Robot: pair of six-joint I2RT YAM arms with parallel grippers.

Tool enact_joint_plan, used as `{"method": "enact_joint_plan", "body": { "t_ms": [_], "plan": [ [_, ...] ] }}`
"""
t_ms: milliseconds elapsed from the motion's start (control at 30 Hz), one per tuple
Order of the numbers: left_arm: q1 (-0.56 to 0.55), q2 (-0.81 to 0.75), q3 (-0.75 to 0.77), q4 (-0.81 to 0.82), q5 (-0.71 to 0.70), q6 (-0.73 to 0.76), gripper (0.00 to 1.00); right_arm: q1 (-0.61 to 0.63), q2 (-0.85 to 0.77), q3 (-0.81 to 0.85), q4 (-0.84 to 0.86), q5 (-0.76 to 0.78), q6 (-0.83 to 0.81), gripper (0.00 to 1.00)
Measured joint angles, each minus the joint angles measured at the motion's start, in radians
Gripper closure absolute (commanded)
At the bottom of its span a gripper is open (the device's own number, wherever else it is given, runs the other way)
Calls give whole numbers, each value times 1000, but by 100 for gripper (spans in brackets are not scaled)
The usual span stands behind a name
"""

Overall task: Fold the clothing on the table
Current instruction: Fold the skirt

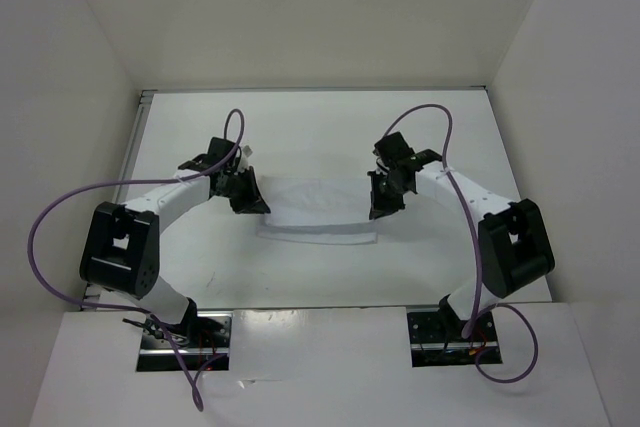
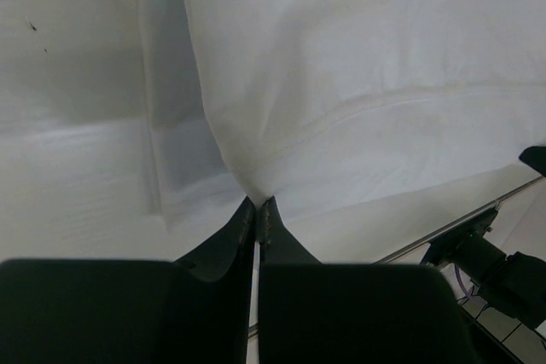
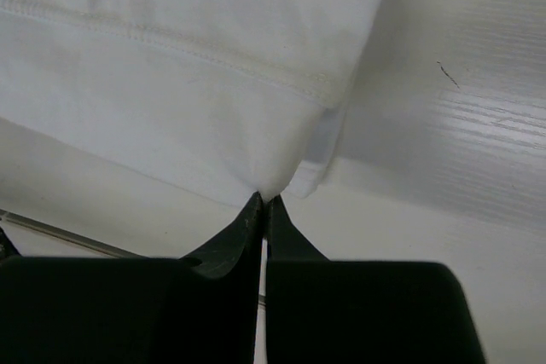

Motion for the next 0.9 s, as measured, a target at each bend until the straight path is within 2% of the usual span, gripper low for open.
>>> {"method": "enact_joint_plan", "body": {
  "t_ms": [400, 767, 900],
  "plan": [
    [-6, 0, -1, -111, -68, 56, 100, 52, 51, 2, -21, 115, 19, 100],
    [0, -8, -1, -173, -95, 99, 100, 96, 84, 12, -30, 160, 30, 100],
    [0, -35, -1, -195, -96, 106, 89, 116, 84, 19, -38, 172, 38, 100]
  ]
}}
